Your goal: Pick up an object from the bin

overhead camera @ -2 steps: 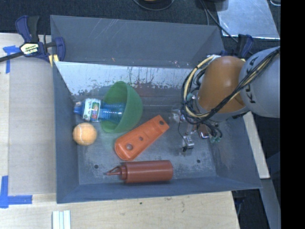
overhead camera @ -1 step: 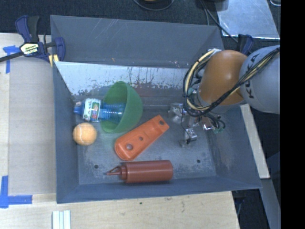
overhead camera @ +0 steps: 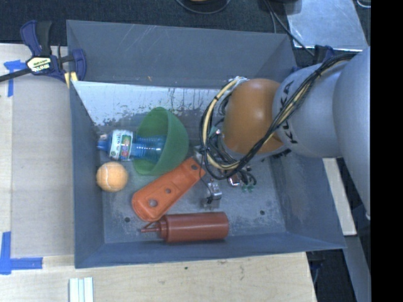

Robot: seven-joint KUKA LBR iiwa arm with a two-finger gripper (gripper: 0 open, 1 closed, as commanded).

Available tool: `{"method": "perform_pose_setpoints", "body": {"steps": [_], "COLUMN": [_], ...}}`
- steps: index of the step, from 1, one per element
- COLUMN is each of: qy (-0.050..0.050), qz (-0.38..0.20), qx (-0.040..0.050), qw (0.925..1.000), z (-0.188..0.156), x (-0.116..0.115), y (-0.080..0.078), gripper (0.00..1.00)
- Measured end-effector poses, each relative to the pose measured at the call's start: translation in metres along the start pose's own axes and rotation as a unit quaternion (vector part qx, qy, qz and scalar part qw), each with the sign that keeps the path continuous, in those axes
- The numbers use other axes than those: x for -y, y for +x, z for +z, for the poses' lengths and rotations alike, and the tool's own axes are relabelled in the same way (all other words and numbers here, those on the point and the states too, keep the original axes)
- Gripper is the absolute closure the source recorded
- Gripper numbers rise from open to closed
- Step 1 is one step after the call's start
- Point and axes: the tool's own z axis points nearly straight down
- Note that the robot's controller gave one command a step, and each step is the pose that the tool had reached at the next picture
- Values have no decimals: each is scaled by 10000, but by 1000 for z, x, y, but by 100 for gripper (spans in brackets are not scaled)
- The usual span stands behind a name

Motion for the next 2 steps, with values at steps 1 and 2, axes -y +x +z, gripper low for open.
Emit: {"method": "perform_pose_setpoints", "body": {"steps": [1,2], "qy": [28,28], "qz": [-1299,-1299], "qx": [73,73], "qw": [9915,9915], "z": [0,0], "x": [15,15], "y": [-21,-21], "gripper": [100,100]}}
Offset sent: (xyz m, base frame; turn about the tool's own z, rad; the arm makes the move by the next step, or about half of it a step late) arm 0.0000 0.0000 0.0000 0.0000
